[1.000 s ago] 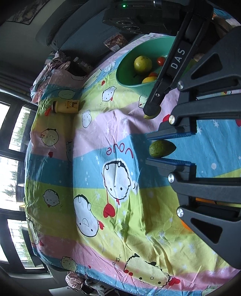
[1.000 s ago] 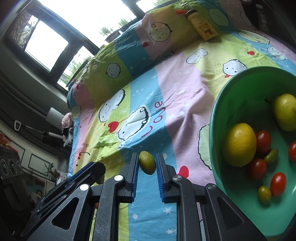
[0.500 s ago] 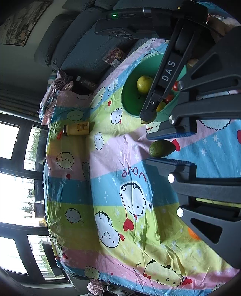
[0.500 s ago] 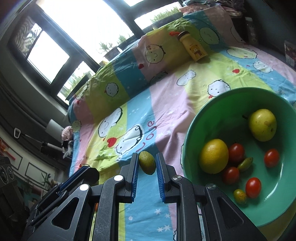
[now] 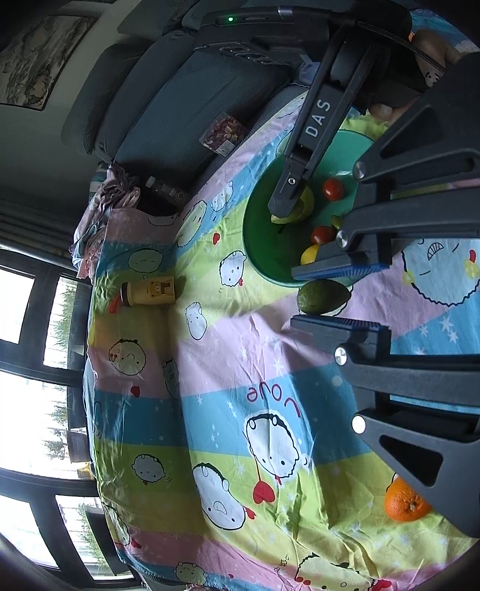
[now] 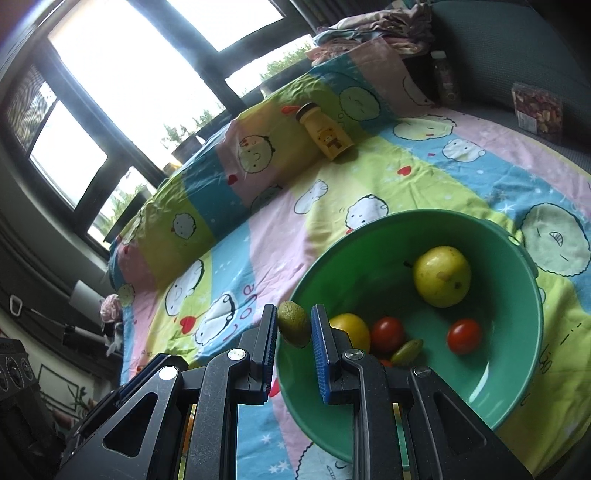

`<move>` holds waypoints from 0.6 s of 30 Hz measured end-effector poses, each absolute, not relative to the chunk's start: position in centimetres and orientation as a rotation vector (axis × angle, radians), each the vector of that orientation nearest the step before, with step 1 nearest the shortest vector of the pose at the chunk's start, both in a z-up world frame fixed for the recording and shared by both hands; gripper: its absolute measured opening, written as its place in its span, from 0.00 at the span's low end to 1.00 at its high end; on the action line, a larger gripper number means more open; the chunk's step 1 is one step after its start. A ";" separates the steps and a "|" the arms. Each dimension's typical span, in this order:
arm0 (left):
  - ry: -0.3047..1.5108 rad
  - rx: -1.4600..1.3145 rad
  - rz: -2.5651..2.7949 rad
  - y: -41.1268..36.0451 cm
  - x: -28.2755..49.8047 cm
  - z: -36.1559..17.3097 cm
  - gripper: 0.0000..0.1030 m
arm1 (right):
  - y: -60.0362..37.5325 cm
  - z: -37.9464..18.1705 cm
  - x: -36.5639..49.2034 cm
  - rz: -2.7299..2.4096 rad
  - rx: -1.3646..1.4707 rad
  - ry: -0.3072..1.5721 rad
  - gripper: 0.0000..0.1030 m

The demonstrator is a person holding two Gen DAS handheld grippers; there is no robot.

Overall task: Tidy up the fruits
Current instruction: 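Carry both held olives over the green bowl, then open both grippers to drop the olives into the bowl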

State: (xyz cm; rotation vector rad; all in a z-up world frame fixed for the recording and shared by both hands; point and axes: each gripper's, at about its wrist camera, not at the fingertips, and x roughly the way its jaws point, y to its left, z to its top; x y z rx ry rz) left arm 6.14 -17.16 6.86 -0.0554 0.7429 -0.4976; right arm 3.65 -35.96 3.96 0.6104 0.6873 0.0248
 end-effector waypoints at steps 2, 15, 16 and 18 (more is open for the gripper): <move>0.751 -0.055 -0.513 -18.0 6.3 6.6 0.18 | -36.7 3.9 3.5 0.002 0.619 0.685 0.20; 0.839 -0.095 -0.631 -22.0 8.1 4.4 0.18 | -39.7 2.2 3.5 -0.108 0.655 0.748 0.20; 0.847 -0.098 -0.641 -22.3 8.1 4.2 0.18 | -39.8 2.1 3.5 -0.116 0.655 0.754 0.20; 0.865 -0.107 -0.657 -22.7 8.3 3.9 0.18 | -40.0 1.9 3.4 -0.159 0.646 0.776 0.20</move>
